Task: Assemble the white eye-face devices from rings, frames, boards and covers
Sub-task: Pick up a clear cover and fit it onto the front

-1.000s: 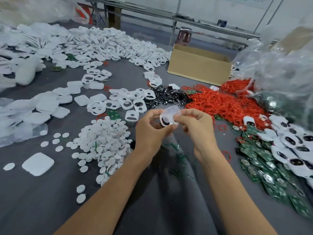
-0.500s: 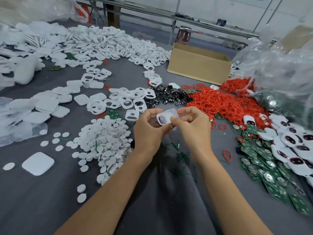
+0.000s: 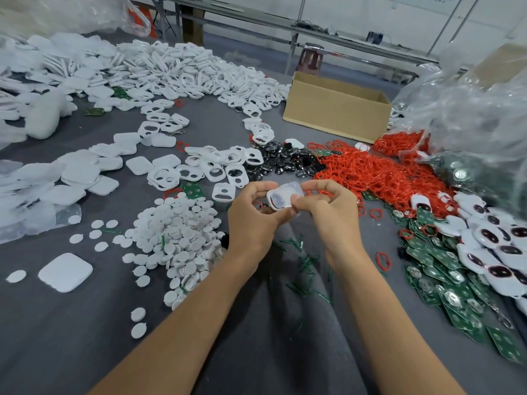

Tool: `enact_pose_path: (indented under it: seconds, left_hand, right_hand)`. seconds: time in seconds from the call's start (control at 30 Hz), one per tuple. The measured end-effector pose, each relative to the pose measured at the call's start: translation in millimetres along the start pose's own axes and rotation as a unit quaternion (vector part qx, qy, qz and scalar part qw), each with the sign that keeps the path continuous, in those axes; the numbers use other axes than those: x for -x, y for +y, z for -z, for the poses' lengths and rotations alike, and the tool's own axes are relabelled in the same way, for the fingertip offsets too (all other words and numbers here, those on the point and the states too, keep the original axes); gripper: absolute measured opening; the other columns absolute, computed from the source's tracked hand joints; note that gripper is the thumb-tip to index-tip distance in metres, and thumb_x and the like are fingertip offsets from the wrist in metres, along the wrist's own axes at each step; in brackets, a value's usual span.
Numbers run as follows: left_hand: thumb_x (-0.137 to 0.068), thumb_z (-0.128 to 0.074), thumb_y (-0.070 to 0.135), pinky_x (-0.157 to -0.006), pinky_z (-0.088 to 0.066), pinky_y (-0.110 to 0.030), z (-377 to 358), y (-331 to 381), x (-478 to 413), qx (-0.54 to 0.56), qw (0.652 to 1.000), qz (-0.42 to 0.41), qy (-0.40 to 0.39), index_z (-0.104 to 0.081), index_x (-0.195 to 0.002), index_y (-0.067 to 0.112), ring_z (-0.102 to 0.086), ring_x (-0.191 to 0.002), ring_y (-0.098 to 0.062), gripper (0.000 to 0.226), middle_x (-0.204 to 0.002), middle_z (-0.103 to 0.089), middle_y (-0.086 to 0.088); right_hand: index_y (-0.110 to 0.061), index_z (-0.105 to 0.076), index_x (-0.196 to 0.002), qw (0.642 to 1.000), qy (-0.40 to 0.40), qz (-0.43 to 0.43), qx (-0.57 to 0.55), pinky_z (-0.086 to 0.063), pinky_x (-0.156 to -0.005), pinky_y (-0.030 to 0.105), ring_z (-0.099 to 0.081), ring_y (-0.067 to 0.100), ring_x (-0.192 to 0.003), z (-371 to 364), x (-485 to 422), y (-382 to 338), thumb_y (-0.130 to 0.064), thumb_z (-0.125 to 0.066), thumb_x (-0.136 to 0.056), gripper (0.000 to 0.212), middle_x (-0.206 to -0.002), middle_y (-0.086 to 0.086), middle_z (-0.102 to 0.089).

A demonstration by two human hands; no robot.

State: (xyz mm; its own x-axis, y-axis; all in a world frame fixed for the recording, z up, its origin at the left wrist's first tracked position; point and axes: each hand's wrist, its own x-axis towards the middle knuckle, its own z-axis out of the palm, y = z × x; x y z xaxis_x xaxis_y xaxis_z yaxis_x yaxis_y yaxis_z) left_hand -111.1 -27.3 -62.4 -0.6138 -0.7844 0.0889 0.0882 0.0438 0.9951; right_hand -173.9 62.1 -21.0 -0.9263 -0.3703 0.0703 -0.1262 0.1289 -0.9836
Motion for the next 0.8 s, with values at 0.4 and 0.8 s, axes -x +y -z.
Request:
enact_pose_path:
  seconds: [0.4, 0.8]
  left_hand:
    - [-0.064, -0.087, 0.006, -0.079, -0.056, -0.028, 0.3, -1.1, 1.3, 0.003, 1.000, 0.011, -0.025, -0.066, -0.104, 0.021, -0.066, -0.091, -0.015, 0.048, -0.101, -0.071, 0.002]
    - [-0.092, -0.059, -0.004, -0.066, -0.057, -0.021, 0.3, 1.0, 0.3, 0.182, 0.975, 0.103, -0.071, -0.063, -0.105, 0.004, -0.071, -0.076, -0.012, 0.016, -0.099, -0.069, -0.014]
  right_hand:
    - [-0.022, -0.065, -0.088, 0.987, 0.000, 0.054, 0.148, -0.043, -0.063, 0.020, -0.062, 0.006, -0.063, -1.2, -2.5, 7.8, -0.013, -0.072, -0.075, 0.018, -0.060, -0.004, -0.068]
    - [-0.019, -0.060, -0.084, 0.959, 0.001, 0.149, 0.242, -0.046, -0.066, 0.025, -0.062, 0.011, -0.065, 3.9, -5.7, 11.0, -0.016, -0.078, -0.074, 0.020, -0.060, -0.006, -0.062]
